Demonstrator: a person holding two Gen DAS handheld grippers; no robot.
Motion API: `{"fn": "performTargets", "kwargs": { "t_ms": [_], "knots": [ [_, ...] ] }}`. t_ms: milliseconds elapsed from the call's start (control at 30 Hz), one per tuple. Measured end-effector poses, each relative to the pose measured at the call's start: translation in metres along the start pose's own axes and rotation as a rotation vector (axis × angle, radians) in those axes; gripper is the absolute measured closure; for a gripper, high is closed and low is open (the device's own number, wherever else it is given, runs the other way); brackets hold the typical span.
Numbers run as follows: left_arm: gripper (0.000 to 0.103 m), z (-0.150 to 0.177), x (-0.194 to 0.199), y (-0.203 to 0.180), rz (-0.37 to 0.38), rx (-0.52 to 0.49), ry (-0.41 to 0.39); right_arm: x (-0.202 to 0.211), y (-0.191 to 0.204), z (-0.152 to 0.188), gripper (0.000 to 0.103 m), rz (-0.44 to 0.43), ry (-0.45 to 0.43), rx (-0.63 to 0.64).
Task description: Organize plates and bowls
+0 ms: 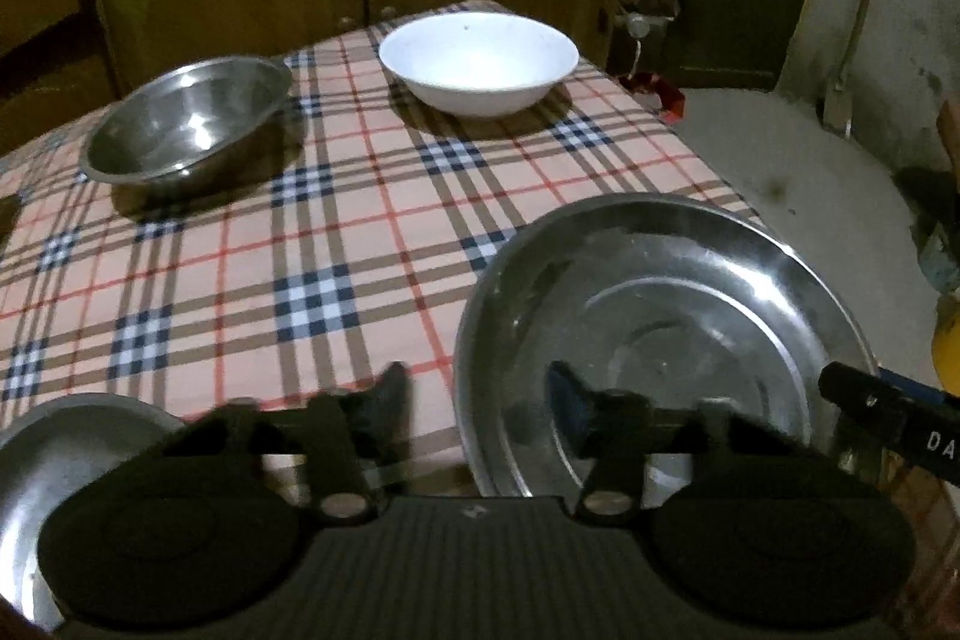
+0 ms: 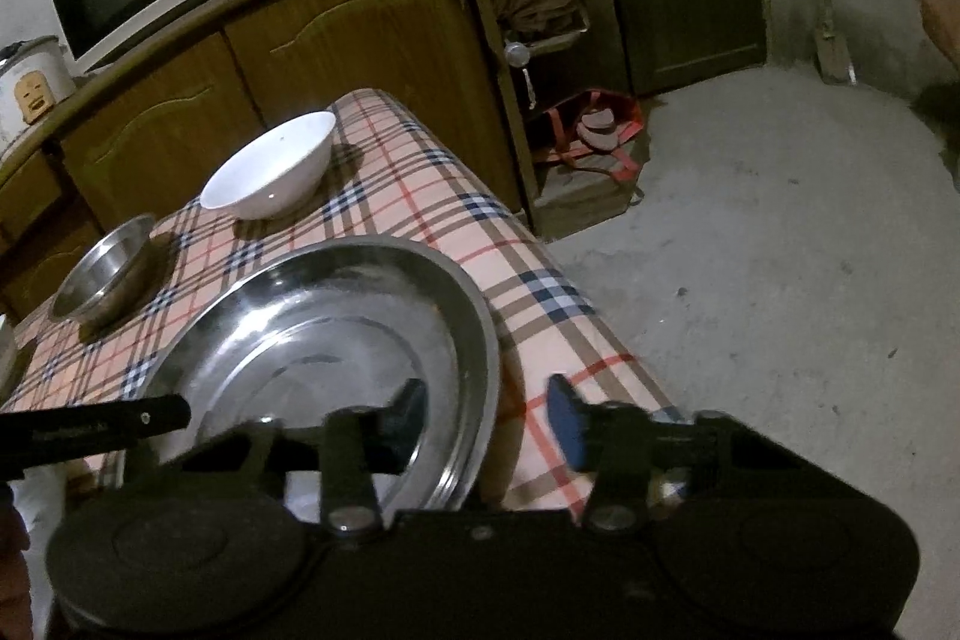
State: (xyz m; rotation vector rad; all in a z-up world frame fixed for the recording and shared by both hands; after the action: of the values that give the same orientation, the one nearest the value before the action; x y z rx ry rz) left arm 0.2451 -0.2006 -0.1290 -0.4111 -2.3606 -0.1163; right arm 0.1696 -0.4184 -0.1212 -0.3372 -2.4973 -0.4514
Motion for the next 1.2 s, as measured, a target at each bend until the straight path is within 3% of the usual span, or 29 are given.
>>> {"fn": "performTargets", "kwargs": {
  "t_ms": [33,67,400,1200],
  "knots": [
    [0.072,0.000,-0.002,-0.001,0.006,-0.004,0.007,-0.001,-0.001,0.000,0.078,-0.005,0.004,-0.011],
    [0.077,0.001,-0.002,-0.003,0.010,-0.012,0.010,-0.002,-0.002,0.000,0.087,-0.014,0.006,-0.022],
    [0.083,-0.005,0.018,-0.005,0.017,-0.010,-0.030,0.019,0.001,-0.005,0.086,-0.007,-0.043,-0.015],
    [0.083,-0.025,0.143,-0.013,-0.015,-0.009,-0.227,0.149,0.038,-0.048,0.086,-0.049,-0.240,0.069]
  ]
}}
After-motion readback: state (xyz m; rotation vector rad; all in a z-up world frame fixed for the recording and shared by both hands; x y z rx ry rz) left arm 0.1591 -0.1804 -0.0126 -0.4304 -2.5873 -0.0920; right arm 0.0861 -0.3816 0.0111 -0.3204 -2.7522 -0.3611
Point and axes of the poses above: each gripper's, at about its wrist camera, not at the fingertips, and x roughly against the way its jaws point, y to its left, z to its underside, the point moved 4 cm from there along -x, roughly the way its jaws point, and after that the axes turned 5 degrees about -y, right-handed, at the moved point
